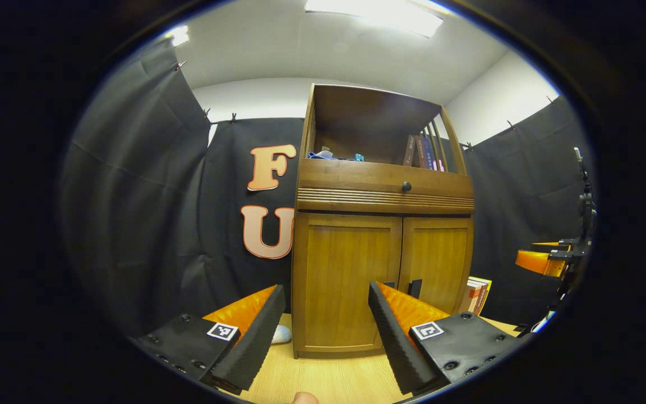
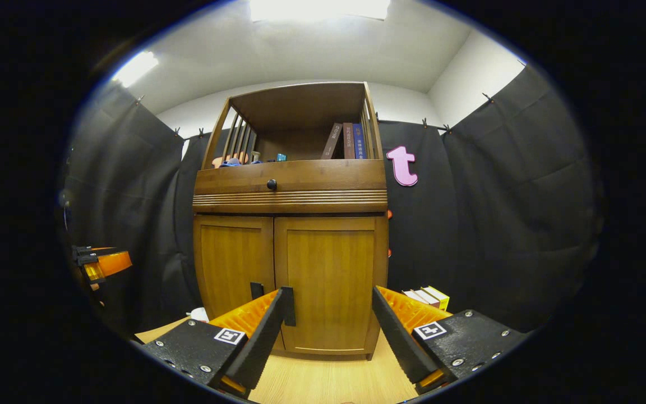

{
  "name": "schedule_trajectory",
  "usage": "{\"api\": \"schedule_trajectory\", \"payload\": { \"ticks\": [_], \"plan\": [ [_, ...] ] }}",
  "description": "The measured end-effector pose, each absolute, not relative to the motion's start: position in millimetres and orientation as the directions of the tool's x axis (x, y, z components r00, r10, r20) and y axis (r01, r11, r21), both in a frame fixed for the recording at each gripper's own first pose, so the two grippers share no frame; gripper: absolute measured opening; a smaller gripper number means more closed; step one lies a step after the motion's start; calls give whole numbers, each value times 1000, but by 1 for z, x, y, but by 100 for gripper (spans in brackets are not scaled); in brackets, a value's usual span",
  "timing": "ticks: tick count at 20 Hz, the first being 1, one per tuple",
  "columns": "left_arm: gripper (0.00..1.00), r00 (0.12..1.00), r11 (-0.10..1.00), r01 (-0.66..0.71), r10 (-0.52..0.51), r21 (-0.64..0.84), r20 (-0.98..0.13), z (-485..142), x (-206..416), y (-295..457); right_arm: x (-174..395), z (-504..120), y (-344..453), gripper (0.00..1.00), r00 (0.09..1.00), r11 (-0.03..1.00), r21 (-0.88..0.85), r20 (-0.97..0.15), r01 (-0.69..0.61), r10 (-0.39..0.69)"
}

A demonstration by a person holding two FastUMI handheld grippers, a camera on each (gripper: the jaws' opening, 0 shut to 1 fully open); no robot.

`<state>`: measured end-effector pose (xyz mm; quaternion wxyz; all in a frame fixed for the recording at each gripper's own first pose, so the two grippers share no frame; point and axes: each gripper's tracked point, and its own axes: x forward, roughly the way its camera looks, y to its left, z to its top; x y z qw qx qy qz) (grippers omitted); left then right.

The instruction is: Open the right door of the double-door shoe cabinet with the right hand, and open the left door with the left hand.

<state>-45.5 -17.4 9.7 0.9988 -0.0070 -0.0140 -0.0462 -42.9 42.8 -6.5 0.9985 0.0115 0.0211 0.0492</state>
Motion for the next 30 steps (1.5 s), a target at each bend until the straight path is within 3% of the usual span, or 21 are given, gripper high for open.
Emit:
{"api": "schedule_trajectory", "payload": {
  "ticks": [2,4,10,21,22,23,24,27,28,30],
  "plan": [
    [94,995,995,99,-98,-15,24,9,-48,-18,-42,-10,47,94,993,994,42,-48,-102,104],
    [99,994,994,107,-107,-25,16,4,-51,-19,-39,-14,49,94,993,994,34,-58,-99,101],
    [96,991,990,131,-131,-59,9,-3,-57,-17,-30,-41,75,94,989,991,13,-67,-131,132],
    [96,990,989,142,-142,-39,9,-13,-69,-9,56,-142,137,94,973,984,19,-149,-176,177],
    [96,990,989,143,-143,-40,10,-13,-68,-8,66,-149,139,100,974,986,5,-158,-167,165],
    [96,990,989,142,-142,-43,11,-15,-67,-5,74,-154,143,94,973,986,-1,-163,-169,166],
    [96,990,989,140,-140,-46,8,-17,-66,-4,82,-161,147,100,972,986,-4,-169,-168,165],
    [96,991,991,130,-131,-38,-11,-27,-60,3,110,-181,151,100,974,989,-39,-182,-145,136],
    [97,993,992,119,-120,-32,-16,-30,-59,8,118,-189,152,92,973,989,-40,-191,-141,131],
    [96,995,995,96,-96,-31,-24,-38,-53,19,137,-203,157,89,970,991,-18,-211,-131,124]
  ]
}}
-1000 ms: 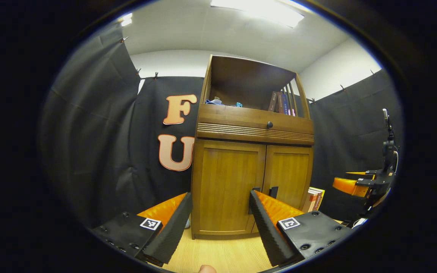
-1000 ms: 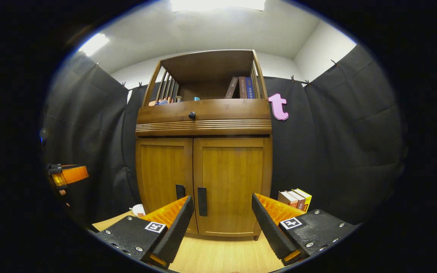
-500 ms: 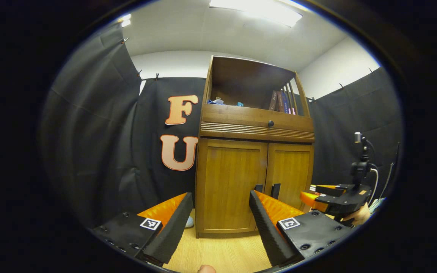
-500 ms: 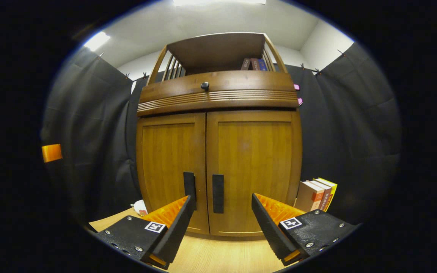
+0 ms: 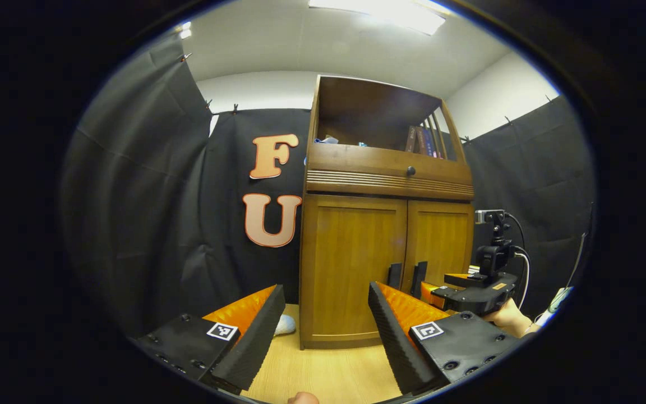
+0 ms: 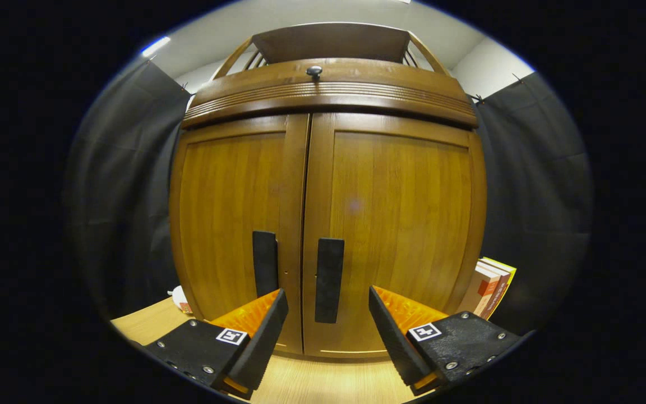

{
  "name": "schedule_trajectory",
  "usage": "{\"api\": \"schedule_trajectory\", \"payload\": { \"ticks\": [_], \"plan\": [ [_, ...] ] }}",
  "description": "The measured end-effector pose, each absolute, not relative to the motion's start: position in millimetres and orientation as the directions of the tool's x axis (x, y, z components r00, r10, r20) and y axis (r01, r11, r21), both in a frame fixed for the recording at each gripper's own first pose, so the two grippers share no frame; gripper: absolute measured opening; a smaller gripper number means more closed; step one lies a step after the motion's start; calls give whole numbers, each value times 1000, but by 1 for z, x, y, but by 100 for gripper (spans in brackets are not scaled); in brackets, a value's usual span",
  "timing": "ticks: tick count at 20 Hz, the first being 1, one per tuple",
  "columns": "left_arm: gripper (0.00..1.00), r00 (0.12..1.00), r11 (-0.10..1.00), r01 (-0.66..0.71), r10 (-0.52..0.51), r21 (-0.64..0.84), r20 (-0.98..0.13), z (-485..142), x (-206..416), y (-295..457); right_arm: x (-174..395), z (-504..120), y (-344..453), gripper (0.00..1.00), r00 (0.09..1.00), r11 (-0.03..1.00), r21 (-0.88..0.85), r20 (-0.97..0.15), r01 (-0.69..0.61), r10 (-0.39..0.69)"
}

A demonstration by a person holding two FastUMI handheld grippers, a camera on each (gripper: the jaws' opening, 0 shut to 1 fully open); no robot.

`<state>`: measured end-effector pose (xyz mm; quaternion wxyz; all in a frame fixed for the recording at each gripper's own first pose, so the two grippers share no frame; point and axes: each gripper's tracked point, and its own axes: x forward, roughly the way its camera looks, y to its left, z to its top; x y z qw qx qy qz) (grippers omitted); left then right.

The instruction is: Open the right door of the double-door shoe cabinet with the right hand, and open the left door with the left hand.

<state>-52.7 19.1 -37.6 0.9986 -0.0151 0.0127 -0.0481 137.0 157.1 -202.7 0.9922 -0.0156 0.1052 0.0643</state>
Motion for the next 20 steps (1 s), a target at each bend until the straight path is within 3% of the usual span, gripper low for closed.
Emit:
{"api": "schedule_trajectory", "payload": {
  "ticks": [1,2,3,9,11,12,13,15,16,19,20],
  "plan": [
    [96,996,996,87,-88,-36,-28,-40,-50,23,145,-209,157,94,968,992,-8,-219,-124,119],
    [99,996,996,79,-81,-40,-34,-43,-47,27,154,-215,155,77,967,993,-1,-228,-118,114],
    [99,997,997,67,-69,-42,-42,-47,-43,31,161,-219,157,81,966,993,7,-230,-120,118],
    [94,997,998,30,-33,-50,-71,-63,-29,50,197,-230,160,68,965,993,48,-235,-104,113],
    [96,996,998,24,-28,-53,-81,-68,-28,53,202,-234,163,55,963,993,49,-242,-111,119],
    [97,996,999,18,-22,-51,-84,-69,-27,57,203,-235,163,58,964,993,47,-241,-107,115],
    [97,996,999,9,-13,-49,-85,-71,-26,60,204,-235,160,43,966,995,39,-238,-95,102],
    [96,997,999,-7,3,-50,-83,-71,-27,65,204,-235,160,31,965,994,45,-239,-99,107],
    [97,997,999,-12,8,-51,-83,-71,-27,66,204,-235,161,36,964,993,47,-239,-105,114],
    [96,996,998,-19,15,-54,-83,-73,-31,68,200,-235,159,32,963,993,45,-243,-109,116],
    [97,996,998,-22,17,-54,-83,-73,-33,69,197,-234,159,35,963,993,49,-244,-107,116]
  ]
}}
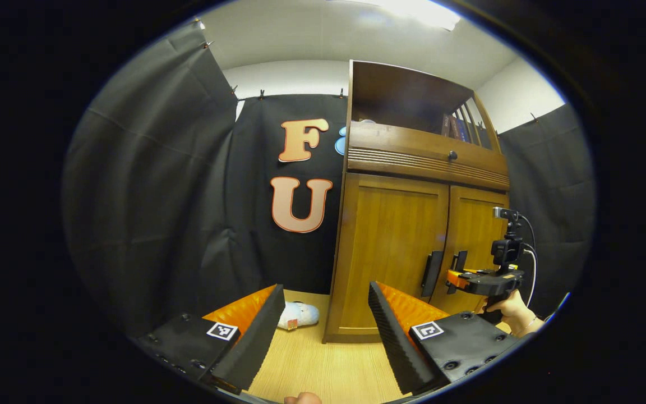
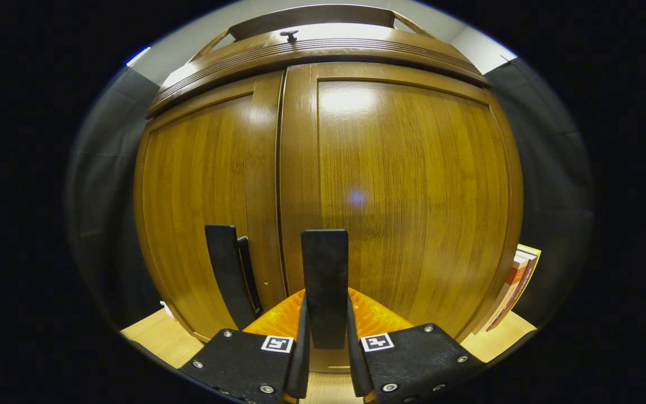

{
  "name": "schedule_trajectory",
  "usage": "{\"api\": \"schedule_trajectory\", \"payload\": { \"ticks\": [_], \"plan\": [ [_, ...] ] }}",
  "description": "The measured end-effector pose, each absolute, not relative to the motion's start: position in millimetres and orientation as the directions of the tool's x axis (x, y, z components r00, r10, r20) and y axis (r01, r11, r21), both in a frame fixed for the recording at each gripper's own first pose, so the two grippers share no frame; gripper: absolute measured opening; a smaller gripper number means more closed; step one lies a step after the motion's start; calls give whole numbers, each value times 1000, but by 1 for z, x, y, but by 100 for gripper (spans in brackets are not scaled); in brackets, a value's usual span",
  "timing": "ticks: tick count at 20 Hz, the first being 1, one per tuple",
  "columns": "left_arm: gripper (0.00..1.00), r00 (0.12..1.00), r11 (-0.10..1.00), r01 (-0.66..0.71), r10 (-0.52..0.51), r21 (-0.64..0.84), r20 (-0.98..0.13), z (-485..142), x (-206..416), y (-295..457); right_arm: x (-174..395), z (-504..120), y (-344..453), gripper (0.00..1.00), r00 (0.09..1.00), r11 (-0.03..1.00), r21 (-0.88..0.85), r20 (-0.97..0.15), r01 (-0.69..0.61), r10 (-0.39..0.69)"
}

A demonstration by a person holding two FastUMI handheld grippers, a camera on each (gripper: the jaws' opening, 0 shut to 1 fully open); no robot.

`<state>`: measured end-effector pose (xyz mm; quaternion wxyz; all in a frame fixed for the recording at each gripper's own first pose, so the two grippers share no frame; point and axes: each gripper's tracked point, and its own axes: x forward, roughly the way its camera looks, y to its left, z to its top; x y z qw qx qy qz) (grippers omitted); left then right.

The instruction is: Open the right door of the double-door shoe cabinet with the right hand, and open the left door with the left hand.

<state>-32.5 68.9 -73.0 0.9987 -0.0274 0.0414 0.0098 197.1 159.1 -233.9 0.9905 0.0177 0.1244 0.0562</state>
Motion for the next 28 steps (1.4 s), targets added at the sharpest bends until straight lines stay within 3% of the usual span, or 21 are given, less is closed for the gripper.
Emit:
{"api": "schedule_trajectory", "payload": {
  "ticks": [1,6,7,9,10,15,16,20,21,22,23,24,26,27,28],
  "plan": [
    [97,996,998,-25,21,-52,-82,-73,-35,70,193,-233,159,29,962,993,54,-245,-107,117],
    [96,996,998,-38,34,-48,-79,-71,-44,74,169,-228,152,25,963,992,49,-240,-116,124],
    [96,996,998,-38,34,-51,-81,-71,-46,74,163,-227,151,19,962,992,49,-241,-117,126],
    [94,996,998,-39,34,-55,-83,-72,-49,74,151,-225,146,19,962,992,51,-243,-118,127],
    [96,996,998,-41,36,-56,-84,-73,-51,74,144,-224,143,24,963,992,57,-240,-116,126],
    [94,994,997,-54,48,-59,-98,-78,-63,78,114,-215,129,24,963,989,72,-232,-125,139],
    [97,994,997,-57,51,-60,-98,-78,-64,78,108,-214,126,19,963,990,70,-233,-125,138],
    [96,994,996,-65,59,-60,-95,-77,-72,78,90,-208,114,24,964,990,69,-228,-122,135],
    [96,994,996,-67,61,-58,-96,-77,-74,77,84,-207,111,19,964,990,66,-229,-121,133],
    [95,993,996,-67,62,-57,-97,-77,-74,75,78,-205,107,29,965,991,61,-227,-119,130],
    [97,993,996,-65,59,-58,-98,-77,-74,73,72,-205,102,19,965,991,54,-228,-120,129],
    [97,994,996,-60,54,-60,-98,-77,-76,70,69,-203,98,29,965,992,45,-228,-122,129],
    [94,994,997,-51,45,-63,-103,-79,-77,66,61,-203,89,24,963,992,45,-236,-120,127],
    [94,994,997,-49,42,-63,-105,-80,-78,65,57,-203,85,29,963,992,47,-237,-118,126],
    [95,994,997,-46,39,-63,-104,-80,-78,62,53,-202,81,24,964,992,48,-237,-114,122]
  ]
}}
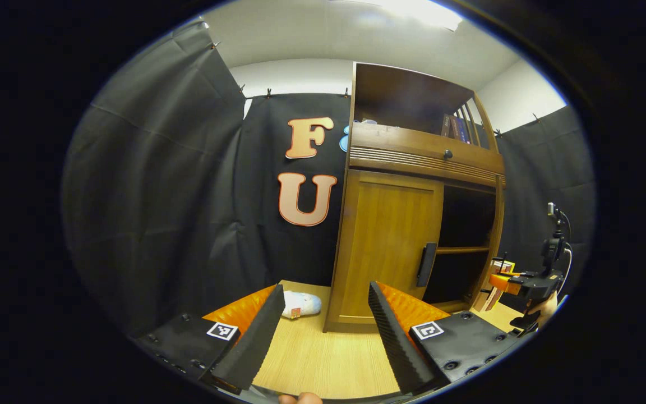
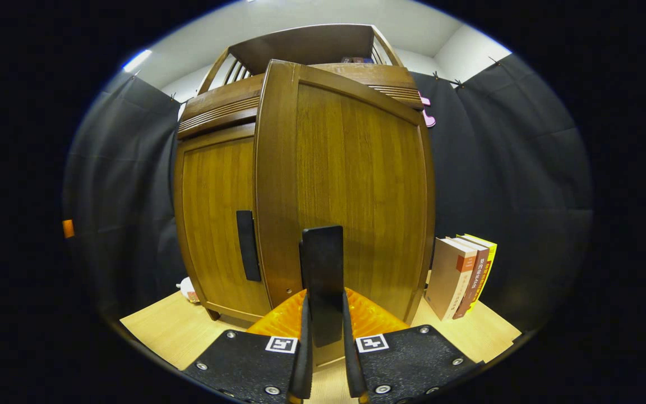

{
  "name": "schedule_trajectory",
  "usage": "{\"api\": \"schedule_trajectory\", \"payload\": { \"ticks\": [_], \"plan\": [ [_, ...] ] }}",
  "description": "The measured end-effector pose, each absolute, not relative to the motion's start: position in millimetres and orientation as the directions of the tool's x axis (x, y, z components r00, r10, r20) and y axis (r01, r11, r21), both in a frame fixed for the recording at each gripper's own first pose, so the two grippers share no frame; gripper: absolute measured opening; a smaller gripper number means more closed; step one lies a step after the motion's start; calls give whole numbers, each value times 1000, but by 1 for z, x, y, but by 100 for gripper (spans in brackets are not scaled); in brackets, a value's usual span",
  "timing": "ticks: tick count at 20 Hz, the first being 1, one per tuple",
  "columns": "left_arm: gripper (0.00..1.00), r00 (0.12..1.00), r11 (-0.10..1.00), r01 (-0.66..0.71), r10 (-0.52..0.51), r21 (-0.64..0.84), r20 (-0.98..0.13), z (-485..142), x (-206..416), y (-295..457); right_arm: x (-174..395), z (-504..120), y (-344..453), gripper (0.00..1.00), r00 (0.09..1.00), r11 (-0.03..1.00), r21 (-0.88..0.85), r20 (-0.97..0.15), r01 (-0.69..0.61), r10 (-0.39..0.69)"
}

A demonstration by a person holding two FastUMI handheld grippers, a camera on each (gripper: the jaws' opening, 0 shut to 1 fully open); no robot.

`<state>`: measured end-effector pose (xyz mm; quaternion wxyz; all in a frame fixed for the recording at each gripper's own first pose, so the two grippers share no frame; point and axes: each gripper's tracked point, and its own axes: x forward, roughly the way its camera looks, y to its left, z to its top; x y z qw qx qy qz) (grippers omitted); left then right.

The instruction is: Open the right door of the double-door shoe cabinet with the right hand, and open the left door with the left hand.

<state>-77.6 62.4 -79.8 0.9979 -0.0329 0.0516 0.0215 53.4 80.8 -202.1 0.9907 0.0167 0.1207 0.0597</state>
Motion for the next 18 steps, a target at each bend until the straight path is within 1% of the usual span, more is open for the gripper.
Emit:
{"api": "schedule_trajectory", "payload": {
  "ticks": [5,6,7,9,10,11,12,14,15,16,17,18],
  "plan": [
    [96,995,997,-25,19,-68,-100,-78,-78,49,31,-198,56,23,967,996,42,-239,-80,88],
    [96,995,998,-21,14,-64,-96,-76,-78,47,28,-196,51,26,968,997,43,-238,-68,76],
    [96,995,998,-20,14,-62,-96,-76,-78,45,24,-195,45,20,968,998,41,-240,-57,66],
    [96,996,998,-18,12,-65,-90,-73,-75,41,15,-193,32,18,969,999,38,-247,-26,34],
    [96,996,997,-12,6,-70,-86,-71,-74,38,10,-193,26,11,969,1000,22,-248,-12,17],
    [96,996,997,-6,0,-77,-84,-71,-70,34,8,-192,19,10,969,1000,4,-249,4,-3],
    [96,996,996,-1,-7,-85,-85,-71,-68,31,4,-190,11,12,968,1000,-14,-251,19,-22],
    [96,995,995,21,-30,-101,-91,-76,-61,19,-5,-189,-7,9,966,999,-30,-252,45,-52],
    [96,994,994,31,-41,-104,-97,-77,-56,13,-8,-187,-18,13,966,997,-38,-251,62,-69],
    [96,994,994,36,-47,-105,-103,-80,-53,8,-10,-187,-30,11,965,996,-44,-247,79,-87],
    [96,993,994,42,-53,-105,-105,-82,-52,3,-13,-185,-43,4,965,994,-48,-241,95,-104],
    [99,993,993,49,-60,-109,-104,-81,-50,-4,-15,-184,-56,1,964,993,-44,-237,111,-118]
  ]
}}
